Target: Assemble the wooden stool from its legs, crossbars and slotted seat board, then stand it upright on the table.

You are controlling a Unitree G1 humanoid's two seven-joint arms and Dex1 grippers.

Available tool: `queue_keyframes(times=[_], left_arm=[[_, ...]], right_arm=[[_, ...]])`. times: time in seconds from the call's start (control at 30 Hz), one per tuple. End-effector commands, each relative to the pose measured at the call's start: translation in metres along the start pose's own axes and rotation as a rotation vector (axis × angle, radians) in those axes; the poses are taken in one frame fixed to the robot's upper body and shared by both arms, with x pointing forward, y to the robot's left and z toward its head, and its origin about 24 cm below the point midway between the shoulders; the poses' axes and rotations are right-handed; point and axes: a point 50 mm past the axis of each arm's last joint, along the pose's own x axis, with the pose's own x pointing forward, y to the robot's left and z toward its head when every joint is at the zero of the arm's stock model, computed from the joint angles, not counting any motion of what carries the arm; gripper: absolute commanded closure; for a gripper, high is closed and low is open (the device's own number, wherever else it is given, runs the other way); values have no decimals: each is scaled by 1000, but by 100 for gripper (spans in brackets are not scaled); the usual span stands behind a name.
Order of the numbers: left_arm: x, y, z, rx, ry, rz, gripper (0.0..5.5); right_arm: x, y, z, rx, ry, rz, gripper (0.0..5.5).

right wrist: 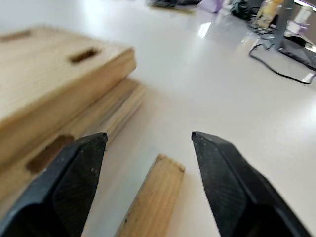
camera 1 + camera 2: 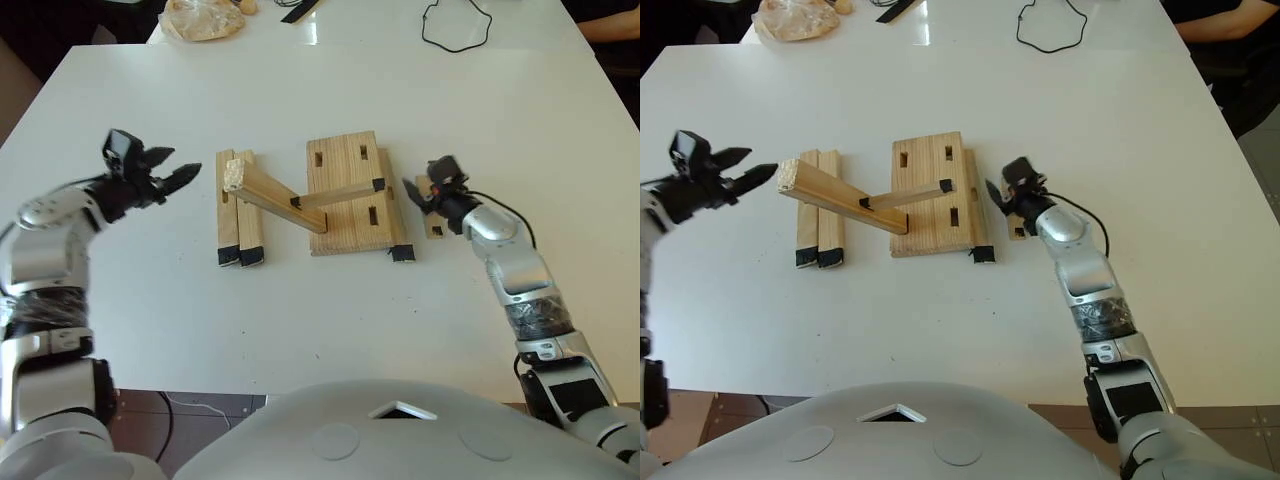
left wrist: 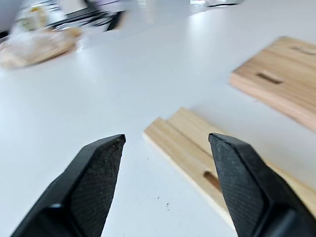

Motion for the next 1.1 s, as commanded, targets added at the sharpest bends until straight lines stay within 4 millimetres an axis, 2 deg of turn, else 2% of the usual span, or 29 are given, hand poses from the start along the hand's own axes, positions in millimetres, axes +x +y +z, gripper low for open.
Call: queue_keyframes(times=[0.03,0.17,0.37,0.53,0.7,0.83,1.1], left_arm=[[1,-21,-11,-72,-50,81,236],[-7,-29,-23,-173,-56,223,236],[-18,-44,-31,-246,-70,383,236],[-17,-56,-37,-260,-51,390,236],[-14,-53,-37,-265,-59,403,236],[-16,-52,-42,-270,-46,408,236],[-19,-56,-48,-282,-26,404,236]], right_arm=[[9,-5,1,-132,-1,25,235],[5,-12,7,-154,-41,-6,235],[-19,-33,18,-222,-59,-110,235],[-12,-18,28,-180,-96,-42,235],[-1,0,37,-146,-135,27,235],[4,-1,42,-120,-150,35,235],[-5,4,47,24,-202,151,235]])
